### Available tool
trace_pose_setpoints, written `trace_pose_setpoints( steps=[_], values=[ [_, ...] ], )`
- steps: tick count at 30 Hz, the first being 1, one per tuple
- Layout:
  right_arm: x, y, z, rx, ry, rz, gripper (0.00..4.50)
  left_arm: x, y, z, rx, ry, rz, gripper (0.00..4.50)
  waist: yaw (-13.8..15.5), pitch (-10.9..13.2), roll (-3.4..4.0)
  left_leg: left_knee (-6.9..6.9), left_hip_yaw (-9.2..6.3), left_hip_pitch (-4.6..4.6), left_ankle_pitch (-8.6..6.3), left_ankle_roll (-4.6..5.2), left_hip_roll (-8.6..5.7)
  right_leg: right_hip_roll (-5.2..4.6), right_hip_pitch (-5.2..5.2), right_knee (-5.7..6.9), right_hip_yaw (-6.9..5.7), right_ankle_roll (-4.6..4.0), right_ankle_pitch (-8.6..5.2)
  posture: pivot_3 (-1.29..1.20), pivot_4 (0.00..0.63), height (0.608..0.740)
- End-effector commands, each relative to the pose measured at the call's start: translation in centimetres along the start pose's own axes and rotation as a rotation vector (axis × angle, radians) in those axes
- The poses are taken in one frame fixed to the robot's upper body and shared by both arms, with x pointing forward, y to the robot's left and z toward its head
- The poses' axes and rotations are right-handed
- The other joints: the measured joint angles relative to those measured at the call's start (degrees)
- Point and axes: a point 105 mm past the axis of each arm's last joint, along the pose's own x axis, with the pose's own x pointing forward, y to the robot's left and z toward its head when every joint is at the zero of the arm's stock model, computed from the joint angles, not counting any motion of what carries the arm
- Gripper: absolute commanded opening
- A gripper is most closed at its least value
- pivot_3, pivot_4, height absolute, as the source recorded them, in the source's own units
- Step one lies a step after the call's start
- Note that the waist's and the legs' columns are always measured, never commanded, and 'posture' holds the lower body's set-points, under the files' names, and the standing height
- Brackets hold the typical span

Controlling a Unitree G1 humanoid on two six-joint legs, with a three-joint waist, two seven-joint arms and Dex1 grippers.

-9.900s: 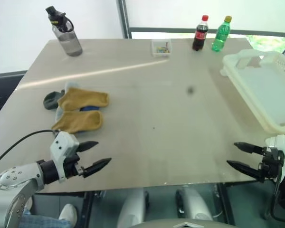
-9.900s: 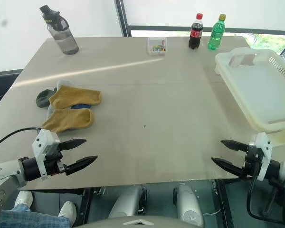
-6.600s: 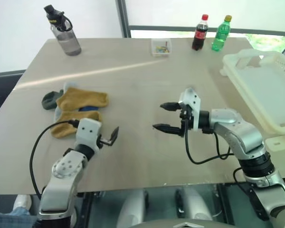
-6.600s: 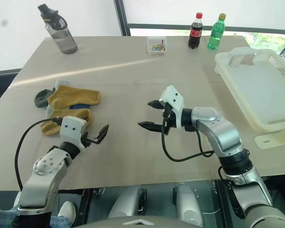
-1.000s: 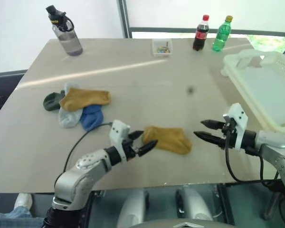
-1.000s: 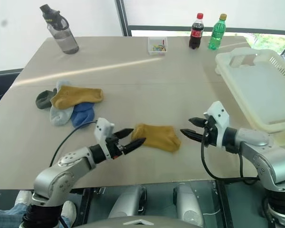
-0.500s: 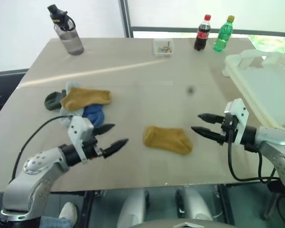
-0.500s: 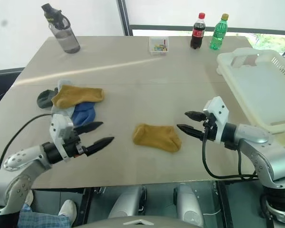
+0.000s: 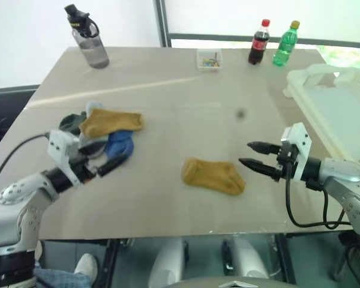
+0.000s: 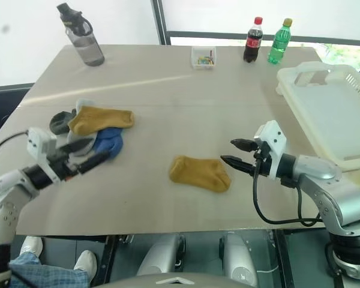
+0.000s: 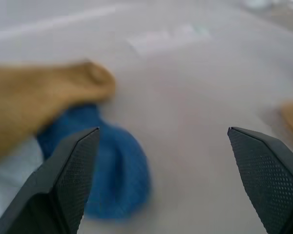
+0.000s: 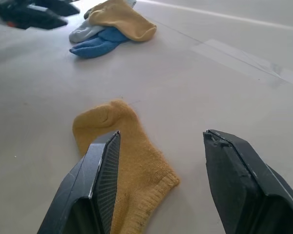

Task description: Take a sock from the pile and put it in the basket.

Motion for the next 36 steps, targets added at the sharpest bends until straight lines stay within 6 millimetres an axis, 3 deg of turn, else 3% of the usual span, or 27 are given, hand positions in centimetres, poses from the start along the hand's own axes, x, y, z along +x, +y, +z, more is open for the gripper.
trace_pose_setpoints(
  steps=[1,6,9,16,30,36],
  values=[
    [-0.1,0.0,1.1,-0.039,-0.037,-0.008,2.74,1.6,1.5,0.0,0.002,-0.033,0.153,4.43,-0.1,0.0,-0.01,-0.01,0.02,0.0,0.0,0.0,-0.03,-0.01,-0.01,0.02,0.02,0.01,0.01,0.0,0.15,0.74],
    [0.0,0.0,1.1,-0.039,-0.041,-0.016,2.74,3.8,1.2,-0.9,-0.045,-0.025,0.224,4.43,-0.7,0.0,-0.04,-0.06,-0.04,-0.03,0.0,0.0,-0.05,0.0,-0.03,0.02,-0.01,0.01,0.02,0.0,0.15,0.74],
    [0.0,0.0,1.1,-0.04,-0.042,-0.019,2.74,5.4,0.1,-1.7,0.083,0.058,0.219,4.43,-0.7,0.0,-0.05,-0.06,-0.06,-0.02,0.0,0.0,-0.06,0.0,-0.02,0.05,-0.04,0.01,0.02,0.0,0.15,0.74],
    [-0.1,0.4,1.0,-0.026,-0.04,-0.004,2.74,7.8,-0.3,-0.2,0.094,0.018,0.237,4.43,-0.8,0.0,-0.07,0.0,-0.07,-0.01,0.0,0.0,-0.17,0.02,-0.02,0.12,-0.03,0.01,0.02,0.0,0.15,0.74],
    [-0.1,0.7,1.1,-0.014,-0.054,-0.012,2.74,12.7,0.5,-2.0,-0.009,0.1,0.358,4.43,-0.7,0.0,-0.09,0.03,-0.1,-0.01,0.01,0.0,-0.24,0.01,-0.01,0.2,-0.05,0.02,0.03,0.0,0.15,0.74],
    [-0.4,0.6,0.8,-0.01,-0.05,-0.031,2.74,13.6,0.8,-2.6,0.009,0.129,0.399,4.43,-0.8,0.0,-0.09,0.03,-0.1,-0.03,0.0,-0.01,-0.26,0.0,-0.01,0.19,-0.05,0.03,0.03,0.0,0.15,0.74]
  ],
)
